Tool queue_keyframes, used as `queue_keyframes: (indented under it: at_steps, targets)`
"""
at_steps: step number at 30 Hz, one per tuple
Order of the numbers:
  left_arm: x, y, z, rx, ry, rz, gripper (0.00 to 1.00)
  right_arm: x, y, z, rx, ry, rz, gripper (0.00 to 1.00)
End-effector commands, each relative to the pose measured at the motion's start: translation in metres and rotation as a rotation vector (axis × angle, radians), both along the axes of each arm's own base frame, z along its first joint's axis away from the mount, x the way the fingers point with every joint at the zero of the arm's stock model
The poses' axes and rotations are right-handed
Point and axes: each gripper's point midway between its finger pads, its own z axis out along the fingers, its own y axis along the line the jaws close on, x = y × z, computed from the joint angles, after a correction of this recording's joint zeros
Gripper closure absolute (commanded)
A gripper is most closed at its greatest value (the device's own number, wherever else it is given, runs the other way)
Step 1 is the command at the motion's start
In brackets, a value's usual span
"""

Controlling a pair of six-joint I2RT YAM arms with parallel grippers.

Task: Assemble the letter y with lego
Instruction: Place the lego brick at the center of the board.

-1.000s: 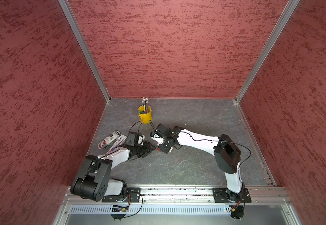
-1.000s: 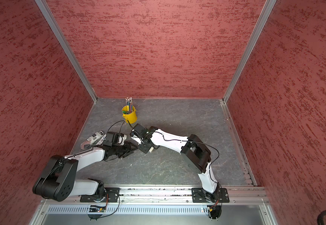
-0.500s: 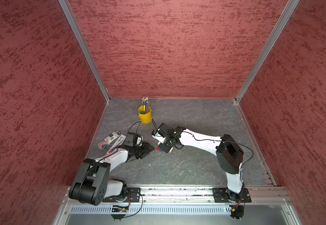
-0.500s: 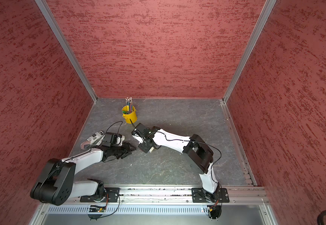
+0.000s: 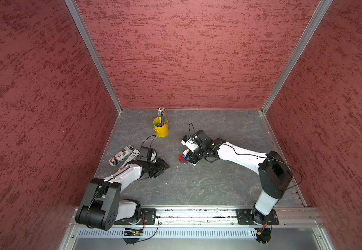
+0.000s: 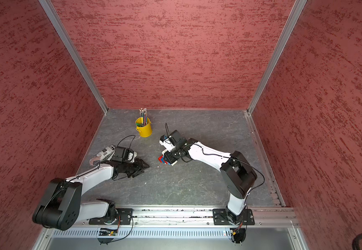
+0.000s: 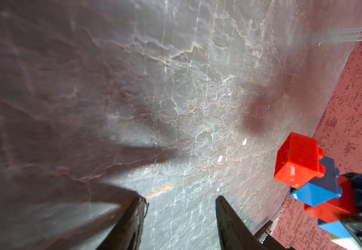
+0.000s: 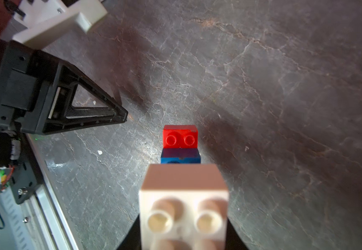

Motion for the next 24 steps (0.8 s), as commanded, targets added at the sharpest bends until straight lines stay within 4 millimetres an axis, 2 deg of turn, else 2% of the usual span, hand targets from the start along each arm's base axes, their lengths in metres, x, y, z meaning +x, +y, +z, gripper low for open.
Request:
queue_keyframes:
  at_steps: [1,10,24]
  targets:
    - [0.007,0.002,0.009,0.008,-0.023,0.003,0.45,-0.001,0.01,0.025,0.193,0.03,0.021,0.67]
    - [0.008,0.001,0.008,0.007,-0.015,0.0,0.45,-0.006,0.0,0.014,0.333,0.146,0.016,0.67]
    - [0.003,0.002,0.003,0.011,-0.005,-0.001,0.45,-0.007,-0.006,-0.018,0.355,0.227,-0.016,0.65]
